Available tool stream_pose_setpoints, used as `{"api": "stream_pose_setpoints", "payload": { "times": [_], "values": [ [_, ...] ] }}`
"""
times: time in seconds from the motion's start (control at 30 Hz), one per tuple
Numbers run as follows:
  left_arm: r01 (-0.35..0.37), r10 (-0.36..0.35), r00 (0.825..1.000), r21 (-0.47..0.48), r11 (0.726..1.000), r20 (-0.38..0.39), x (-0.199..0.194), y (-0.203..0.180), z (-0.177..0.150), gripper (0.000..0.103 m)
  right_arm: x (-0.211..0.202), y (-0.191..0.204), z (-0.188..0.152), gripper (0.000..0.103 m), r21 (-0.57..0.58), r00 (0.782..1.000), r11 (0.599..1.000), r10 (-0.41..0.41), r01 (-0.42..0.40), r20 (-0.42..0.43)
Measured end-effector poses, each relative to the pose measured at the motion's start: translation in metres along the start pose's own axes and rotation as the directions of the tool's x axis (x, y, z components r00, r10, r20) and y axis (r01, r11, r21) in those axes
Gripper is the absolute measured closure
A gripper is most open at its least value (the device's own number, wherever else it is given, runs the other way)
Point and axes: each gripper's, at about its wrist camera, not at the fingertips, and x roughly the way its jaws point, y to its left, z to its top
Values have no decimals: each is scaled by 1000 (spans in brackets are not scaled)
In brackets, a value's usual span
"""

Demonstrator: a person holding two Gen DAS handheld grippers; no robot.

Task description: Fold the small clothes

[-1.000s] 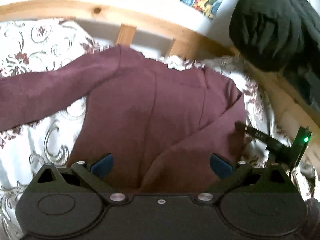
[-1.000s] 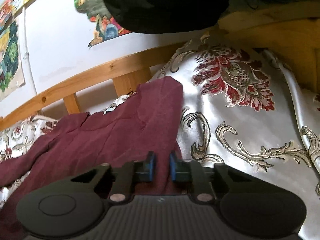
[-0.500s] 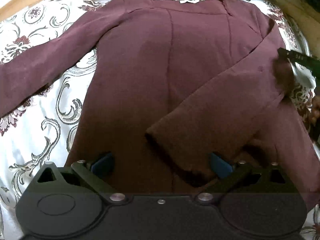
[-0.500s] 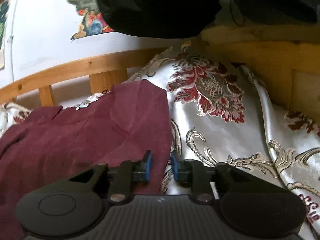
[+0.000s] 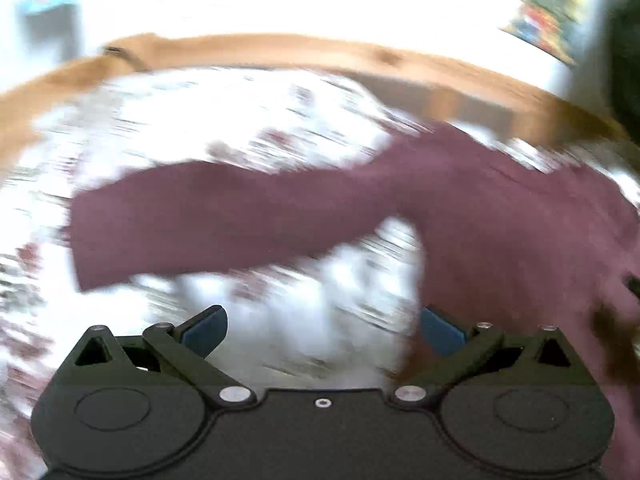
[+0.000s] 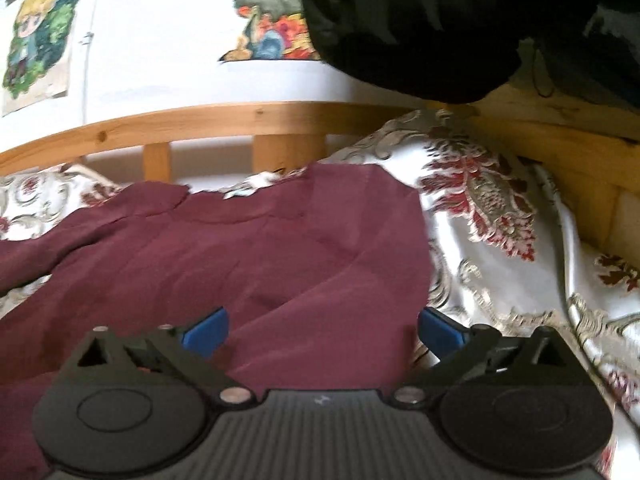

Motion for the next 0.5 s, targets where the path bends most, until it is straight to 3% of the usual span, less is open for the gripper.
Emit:
{"api": "stream_pose_setpoints", "payload": {
  "times": [0.17, 0.33, 0.5],
  "values": [
    [-99, 115, 985, -122, 988, 131, -18, 67, 21, 1, -29, 19, -7, 0, -20, 999, 999, 45, -46, -14],
    [-178, 187, 978, -100, 979, 93, 1, 100, 32, 1, -55, 36, -3, 0, 24, 997, 998, 66, -65, -32],
    [-189, 203, 976, -165, 968, 74, 21, 125, 32, 7, -85, 41, -4, 0, 76, 996, 993, 93, -94, 17]
  ]
}}
